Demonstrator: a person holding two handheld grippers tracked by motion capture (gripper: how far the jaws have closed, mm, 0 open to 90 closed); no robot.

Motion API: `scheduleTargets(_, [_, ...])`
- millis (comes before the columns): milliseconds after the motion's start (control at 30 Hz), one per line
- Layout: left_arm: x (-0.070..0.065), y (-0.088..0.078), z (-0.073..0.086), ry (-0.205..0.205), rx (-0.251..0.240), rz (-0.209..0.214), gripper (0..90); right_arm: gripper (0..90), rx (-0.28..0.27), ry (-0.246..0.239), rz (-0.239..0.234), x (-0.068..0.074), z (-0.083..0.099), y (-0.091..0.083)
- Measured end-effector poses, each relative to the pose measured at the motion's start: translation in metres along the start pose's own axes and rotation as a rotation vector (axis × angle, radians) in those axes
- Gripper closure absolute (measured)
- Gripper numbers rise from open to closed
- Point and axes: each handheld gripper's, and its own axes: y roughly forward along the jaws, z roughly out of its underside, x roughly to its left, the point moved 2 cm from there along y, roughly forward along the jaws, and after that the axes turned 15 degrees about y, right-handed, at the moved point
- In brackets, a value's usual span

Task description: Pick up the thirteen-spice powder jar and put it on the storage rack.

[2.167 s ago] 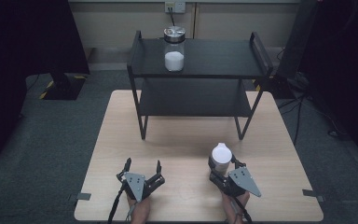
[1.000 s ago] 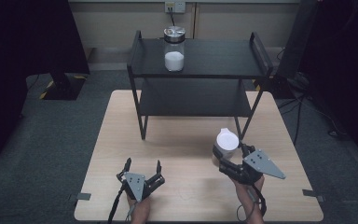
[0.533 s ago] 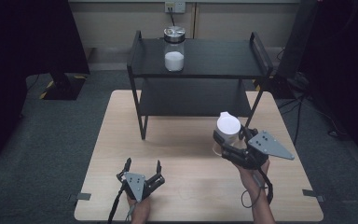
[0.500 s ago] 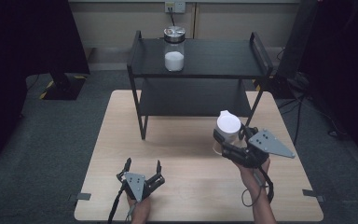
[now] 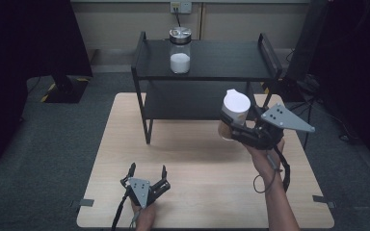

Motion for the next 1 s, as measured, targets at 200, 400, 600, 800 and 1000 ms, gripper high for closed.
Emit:
scheduleTargets(200, [0.000,0.000,0.000,0.000,0.000,0.000,0.0,30.0,-0.018,0.018,-0.003,-0.001,-0.027,0.012])
scheduleTargets(400, [0.000,0.000,0.000,0.000,0.000,0.000,0.0,30.0,-0.019,0.032,0.031,0.000,-0.049,0.030])
scheduleTargets(600, [0.000,0.000,0.000,0.000,0.000,0.000,0.0,30.0,-0.049,0.043,0.087,0.007,-0.063,0.050])
scheduleTargets(800, [0.000,0.000,0.000,-0.001,-0.001,0.000,0.0,30.1,-0.066,0.030,0.163,0.018,-0.077,0.071])
scheduleTargets(1000, [0.000,0.000,0.000,0.001,0.000,0.000,0.0,30.1,-0.095,0.027,0.199,0.024,-0.080,0.090])
